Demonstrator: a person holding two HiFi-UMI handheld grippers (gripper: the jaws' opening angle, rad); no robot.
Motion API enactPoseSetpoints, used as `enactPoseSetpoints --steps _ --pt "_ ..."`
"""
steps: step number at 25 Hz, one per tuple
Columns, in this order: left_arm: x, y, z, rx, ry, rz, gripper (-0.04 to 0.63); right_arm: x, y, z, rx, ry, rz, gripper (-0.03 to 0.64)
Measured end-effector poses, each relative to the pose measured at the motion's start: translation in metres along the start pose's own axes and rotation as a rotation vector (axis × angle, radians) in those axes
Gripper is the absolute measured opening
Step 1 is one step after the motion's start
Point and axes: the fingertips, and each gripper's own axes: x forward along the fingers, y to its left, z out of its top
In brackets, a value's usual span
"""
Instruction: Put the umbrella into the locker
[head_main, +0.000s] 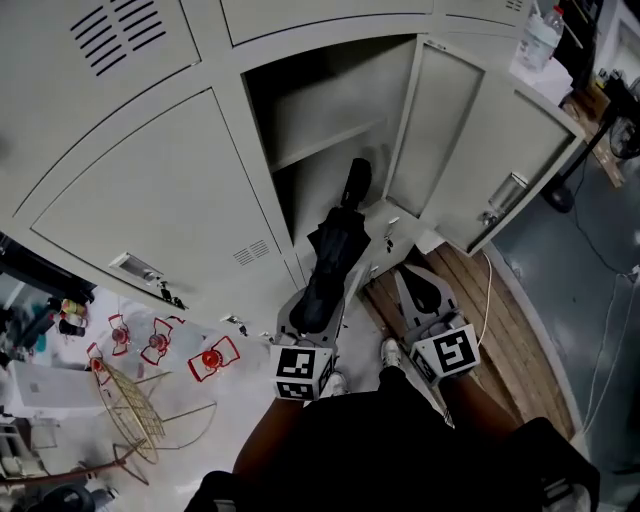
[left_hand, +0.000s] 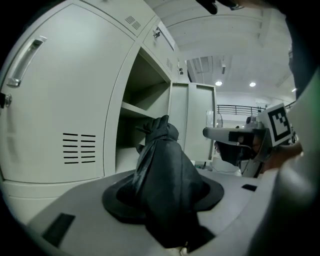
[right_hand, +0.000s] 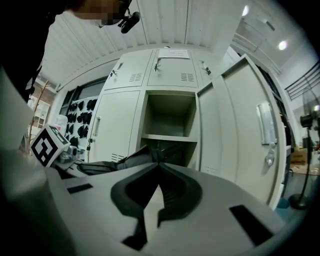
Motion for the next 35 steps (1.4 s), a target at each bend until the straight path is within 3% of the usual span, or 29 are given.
enactPoseSetpoints --steps 19,29,35 --pt "0.087 0.026 0.013 -0.035 0.039 0.238 0.216 0.072 -0.06 -0.013 0.005 -0.046 0.249 0.0" --pt "0.122 0.049 0.025 -0.042 0.06 0.346 0.216 0.091 -0.064 -0.02 0.021 -0.06 0.35 0.0" --pt "0.15 0.063 0.04 -0.004 0.058 0.385 0.216 0.099 -0.063 -0.023 0.03 -0.059 0.38 0.0"
